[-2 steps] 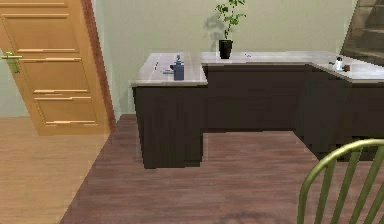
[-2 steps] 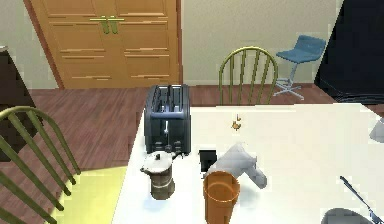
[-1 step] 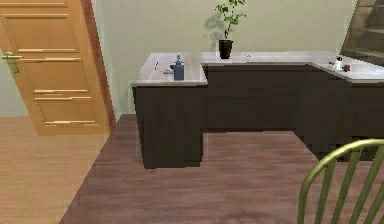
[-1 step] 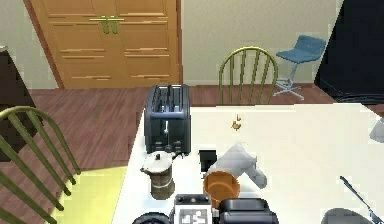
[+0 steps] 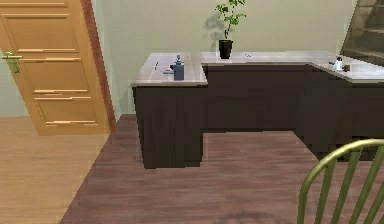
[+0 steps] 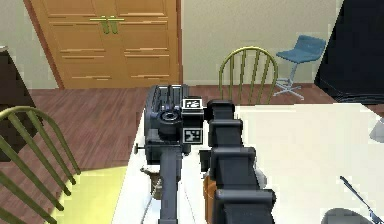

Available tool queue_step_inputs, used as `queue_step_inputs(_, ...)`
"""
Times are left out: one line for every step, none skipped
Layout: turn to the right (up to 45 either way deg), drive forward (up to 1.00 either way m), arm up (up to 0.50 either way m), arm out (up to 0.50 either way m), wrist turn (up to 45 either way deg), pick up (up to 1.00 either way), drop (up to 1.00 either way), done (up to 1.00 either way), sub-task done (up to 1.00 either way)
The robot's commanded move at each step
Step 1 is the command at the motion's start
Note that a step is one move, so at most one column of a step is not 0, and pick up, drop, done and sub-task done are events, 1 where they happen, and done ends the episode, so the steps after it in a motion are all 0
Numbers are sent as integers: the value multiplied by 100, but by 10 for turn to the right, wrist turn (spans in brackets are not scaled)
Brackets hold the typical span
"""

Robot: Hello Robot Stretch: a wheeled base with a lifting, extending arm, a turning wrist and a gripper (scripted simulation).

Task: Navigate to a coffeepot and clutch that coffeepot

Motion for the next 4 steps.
queue_step_inputs(0,0,0,0,450,0,0,0,0)
queue_step_inputs(0,0,0,0,450,0,0,0,0)
queue_step_inputs(0,0,0,0,450,0,0,0,0)
queue_step_inputs(0,0,0,0,210,0,0,0,0)
